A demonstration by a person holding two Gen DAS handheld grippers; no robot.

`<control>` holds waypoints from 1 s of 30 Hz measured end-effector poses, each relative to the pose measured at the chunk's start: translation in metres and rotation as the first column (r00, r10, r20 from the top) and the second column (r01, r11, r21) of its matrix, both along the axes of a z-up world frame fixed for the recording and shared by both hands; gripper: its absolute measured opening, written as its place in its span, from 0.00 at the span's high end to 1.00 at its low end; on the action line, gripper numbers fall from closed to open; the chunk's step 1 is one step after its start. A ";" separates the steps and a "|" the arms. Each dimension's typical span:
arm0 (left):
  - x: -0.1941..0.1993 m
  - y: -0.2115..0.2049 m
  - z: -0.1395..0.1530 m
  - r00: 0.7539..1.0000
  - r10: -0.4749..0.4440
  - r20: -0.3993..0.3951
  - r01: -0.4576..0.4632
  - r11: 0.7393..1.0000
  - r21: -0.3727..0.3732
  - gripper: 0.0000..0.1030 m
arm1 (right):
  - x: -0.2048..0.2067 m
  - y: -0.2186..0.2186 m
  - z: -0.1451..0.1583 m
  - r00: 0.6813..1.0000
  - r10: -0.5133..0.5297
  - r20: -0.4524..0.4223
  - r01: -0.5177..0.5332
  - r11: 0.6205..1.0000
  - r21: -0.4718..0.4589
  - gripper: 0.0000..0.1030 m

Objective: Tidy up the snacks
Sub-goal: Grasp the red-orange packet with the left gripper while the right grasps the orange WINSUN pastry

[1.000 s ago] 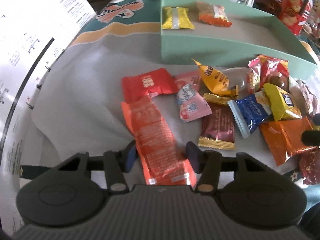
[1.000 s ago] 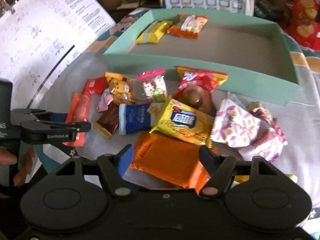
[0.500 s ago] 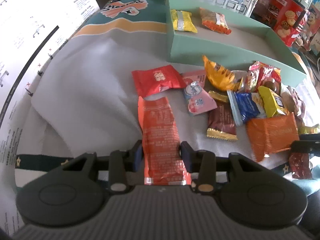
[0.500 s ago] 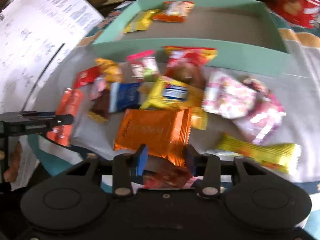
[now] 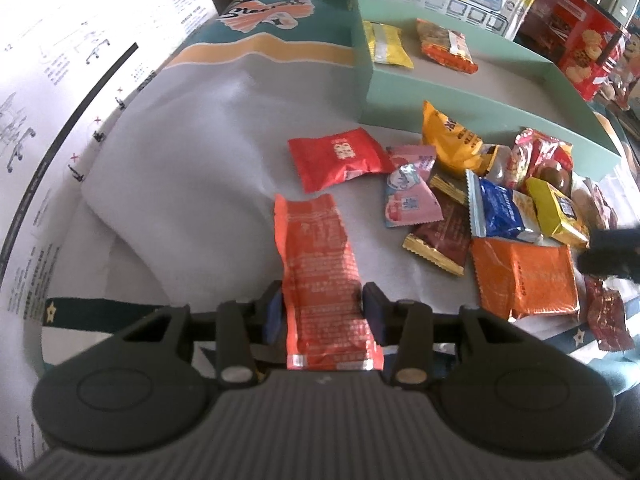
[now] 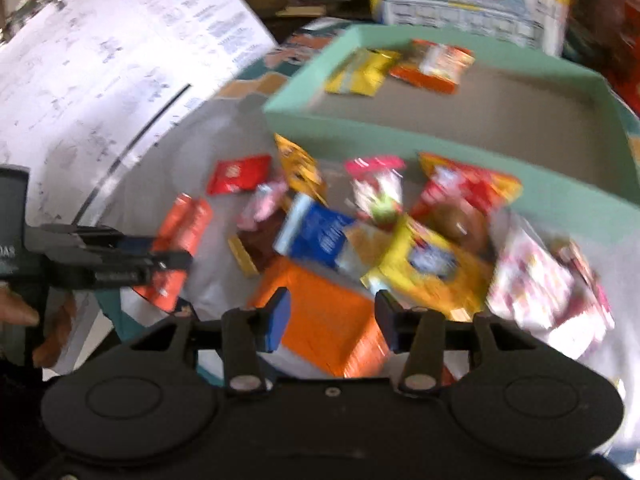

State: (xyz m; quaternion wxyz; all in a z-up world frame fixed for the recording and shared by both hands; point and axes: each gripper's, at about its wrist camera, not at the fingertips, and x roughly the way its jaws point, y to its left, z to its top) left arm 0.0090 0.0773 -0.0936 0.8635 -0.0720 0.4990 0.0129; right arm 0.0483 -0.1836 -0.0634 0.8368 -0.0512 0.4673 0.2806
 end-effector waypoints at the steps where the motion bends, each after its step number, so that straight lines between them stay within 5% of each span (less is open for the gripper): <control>1: -0.001 -0.001 0.000 1.000 -0.004 0.000 0.004 1.000 0.000 0.60 | 0.005 0.006 -0.003 1.000 0.021 -0.006 -0.021 1.000 0.000 0.52; 13: -0.003 0.007 0.000 1.000 0.010 -0.002 -0.010 1.000 -0.029 0.45 | -0.006 0.042 -0.035 0.987 0.128 -0.102 -0.137 0.986 -0.092 0.30; 18: -0.002 0.000 -0.001 1.000 -0.001 -0.001 0.001 1.000 -0.011 0.39 | -0.015 0.050 -0.038 0.987 0.140 -0.073 -0.150 0.977 -0.149 0.31; 22: -0.005 0.008 0.000 1.000 0.025 -0.002 -0.025 0.999 -0.039 0.38 | -0.025 0.059 -0.043 0.983 0.180 -0.030 -0.182 0.956 -0.230 0.41; 25: -0.005 0.014 0.000 0.999 0.040 -0.002 -0.040 0.998 -0.050 0.38 | -0.020 0.054 -0.039 0.993 0.117 -0.026 -0.120 0.969 -0.214 0.49; 26: -0.004 0.014 0.000 0.999 0.041 -0.001 -0.041 0.998 -0.051 0.41 | -0.016 0.050 -0.038 0.997 0.071 -0.031 -0.076 0.979 -0.188 0.50; 28: -0.003 0.011 0.000 1.000 0.030 0.007 -0.029 0.999 -0.042 0.65 | -0.007 0.044 -0.035 0.999 0.006 -0.045 -0.012 0.991 -0.135 0.50; 30: -0.002 0.009 0.003 1.000 0.023 0.009 -0.023 0.999 -0.048 0.66 | -0.003 0.044 -0.036 0.998 -0.041 -0.055 0.035 0.995 -0.097 0.50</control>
